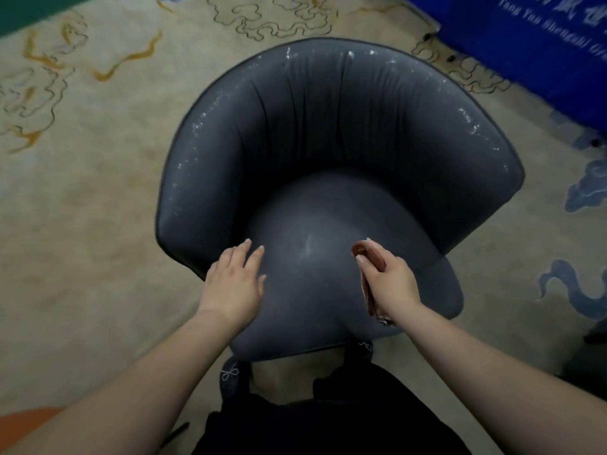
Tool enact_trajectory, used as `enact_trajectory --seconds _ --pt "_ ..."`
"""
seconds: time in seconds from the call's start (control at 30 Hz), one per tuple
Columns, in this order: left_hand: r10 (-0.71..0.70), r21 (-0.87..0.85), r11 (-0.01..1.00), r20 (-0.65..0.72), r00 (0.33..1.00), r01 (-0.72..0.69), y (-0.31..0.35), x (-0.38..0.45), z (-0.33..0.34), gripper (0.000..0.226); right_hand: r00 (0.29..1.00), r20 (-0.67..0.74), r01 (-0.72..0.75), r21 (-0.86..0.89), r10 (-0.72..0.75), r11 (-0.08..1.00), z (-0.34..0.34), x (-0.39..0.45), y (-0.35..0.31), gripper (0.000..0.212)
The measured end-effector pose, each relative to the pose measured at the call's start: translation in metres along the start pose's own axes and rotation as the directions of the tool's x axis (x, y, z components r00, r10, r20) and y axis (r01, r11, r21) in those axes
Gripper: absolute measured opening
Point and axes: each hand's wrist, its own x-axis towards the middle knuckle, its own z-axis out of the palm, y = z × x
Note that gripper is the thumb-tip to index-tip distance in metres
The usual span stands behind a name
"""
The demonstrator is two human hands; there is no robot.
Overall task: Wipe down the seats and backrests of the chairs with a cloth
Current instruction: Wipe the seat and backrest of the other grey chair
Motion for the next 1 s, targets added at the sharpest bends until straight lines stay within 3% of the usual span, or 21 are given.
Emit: enact_trajectory --seconds 0.17,0.4,1.0 --pt "0.104 0.037 0.994 -0.009 0.995 -0.104 -0.055 -0.011 -0.016 0.057 0.998 -0.068 -0.019 -0.002 0.019 1.0 0.049 -0.034 -0.032 0.044" --pt "0.235 0.06 0.97 -0.011 0.972 -0.234 -0.13 -0.015 -0.039 0.056 0.979 -0.176 -0.075 0.133 0.098 0.988 0.109 -0.078 -0.069 0.043" --pt "0.037 -0.1 0.994 -0.053 0.998 -0.042 -0.182 0.02 -0.053 0.054 0.996 -0.08 -0.013 0.239 0.033 0.971 0.142 -0.07 -0.117 0.039"
